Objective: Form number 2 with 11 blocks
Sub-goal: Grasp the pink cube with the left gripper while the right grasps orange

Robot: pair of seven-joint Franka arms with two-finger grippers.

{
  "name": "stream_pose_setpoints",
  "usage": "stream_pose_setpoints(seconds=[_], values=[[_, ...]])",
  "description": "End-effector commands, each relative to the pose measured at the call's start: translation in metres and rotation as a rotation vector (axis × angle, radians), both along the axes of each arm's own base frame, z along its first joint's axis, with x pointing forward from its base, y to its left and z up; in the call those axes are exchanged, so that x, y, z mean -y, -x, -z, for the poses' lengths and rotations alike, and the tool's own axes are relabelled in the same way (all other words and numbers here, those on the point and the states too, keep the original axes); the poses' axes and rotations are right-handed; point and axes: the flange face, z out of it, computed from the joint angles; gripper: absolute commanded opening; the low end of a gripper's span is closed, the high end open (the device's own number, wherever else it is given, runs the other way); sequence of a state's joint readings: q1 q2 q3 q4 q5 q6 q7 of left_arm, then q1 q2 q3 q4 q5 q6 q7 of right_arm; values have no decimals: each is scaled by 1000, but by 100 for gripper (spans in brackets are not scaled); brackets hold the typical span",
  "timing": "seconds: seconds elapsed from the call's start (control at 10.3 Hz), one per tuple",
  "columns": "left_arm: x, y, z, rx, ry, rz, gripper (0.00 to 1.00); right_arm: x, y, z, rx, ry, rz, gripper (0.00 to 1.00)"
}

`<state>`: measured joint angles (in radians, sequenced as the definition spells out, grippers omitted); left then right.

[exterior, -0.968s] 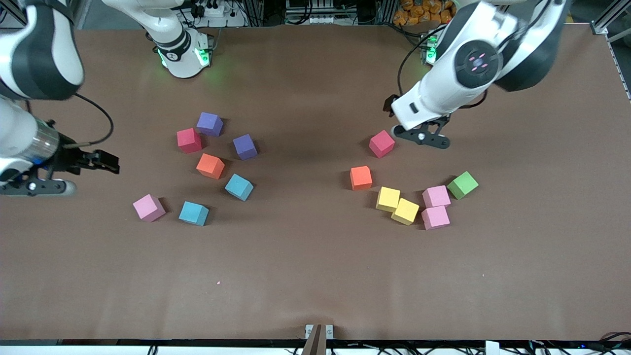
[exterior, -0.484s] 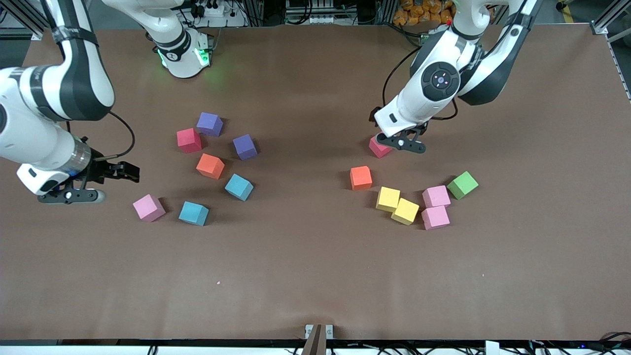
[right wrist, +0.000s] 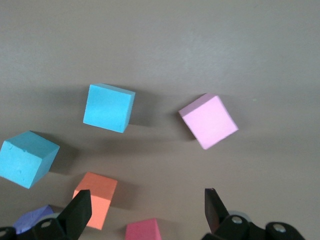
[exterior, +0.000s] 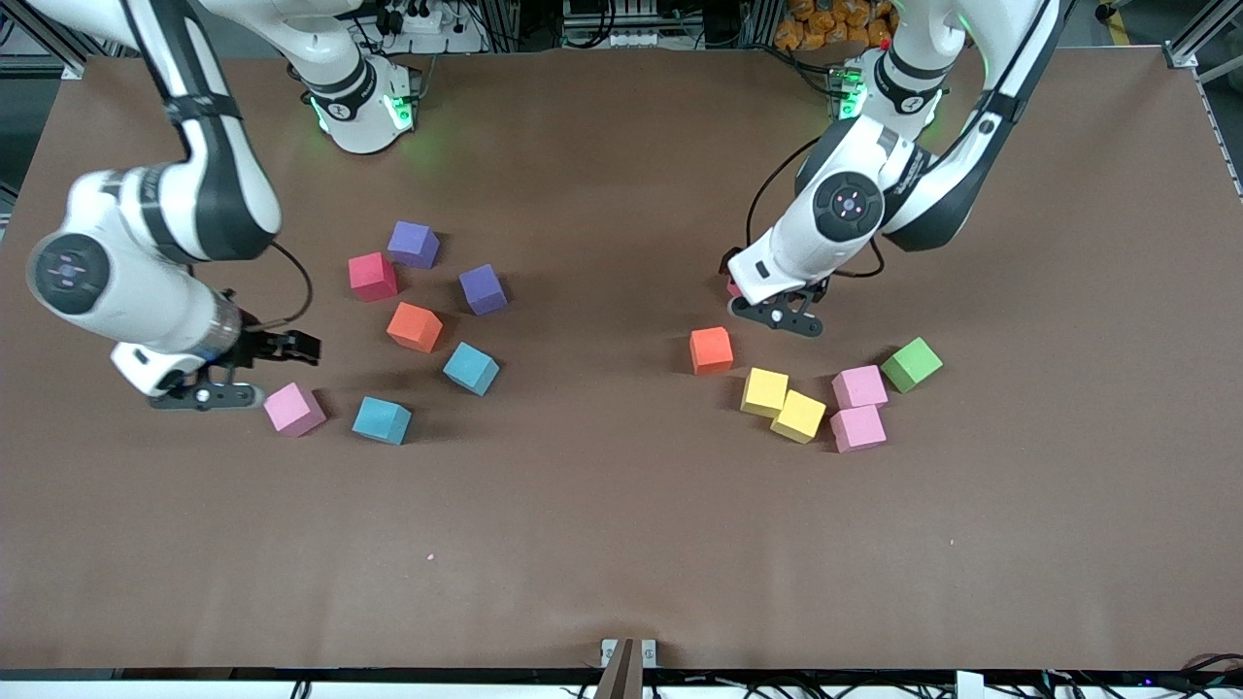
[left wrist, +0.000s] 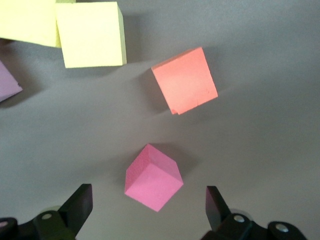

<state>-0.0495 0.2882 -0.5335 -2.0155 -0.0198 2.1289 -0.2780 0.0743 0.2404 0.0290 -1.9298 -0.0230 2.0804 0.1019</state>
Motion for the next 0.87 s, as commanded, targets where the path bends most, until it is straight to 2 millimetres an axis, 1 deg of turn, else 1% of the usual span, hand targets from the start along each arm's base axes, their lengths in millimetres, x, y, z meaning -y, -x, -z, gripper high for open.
stream_pose_setpoints(seconds=[0.0, 0.1, 0.19, 0.29, 0.39, 0.48, 0.58, 0.68, 0.77], values=[[-9, -28, 0, 17, 5, -24, 100, -4, 21, 40, 25, 2, 43, 100], [-26, -37, 1, 36, -20, -10, 100, -5, 30, 54, 22, 1, 44, 100], [-53, -52, 2, 71, -65, 41, 100, -8, 37, 64, 19, 1, 65, 100], [-81, -64, 6, 75, -82, 56, 100, -25, 42, 70, 34, 4, 115, 100], [-101, -72, 9, 72, -90, 52, 100, -46, 48, 79, 32, 12, 190, 100], [-110, -75, 16, 62, -98, 36, 100, -61, 52, 88, 25, 20, 236, 100], [-125, -87, 28, 50, -104, 7, 100, -71, 58, 97, 23, 24, 265, 100], [-142, -97, 33, 47, -110, -24, 100, -71, 63, 103, 27, 23, 283, 100], [-148, -105, 35, 50, -109, -38, 100, -70, 65, 106, 22, 26, 304, 100]])
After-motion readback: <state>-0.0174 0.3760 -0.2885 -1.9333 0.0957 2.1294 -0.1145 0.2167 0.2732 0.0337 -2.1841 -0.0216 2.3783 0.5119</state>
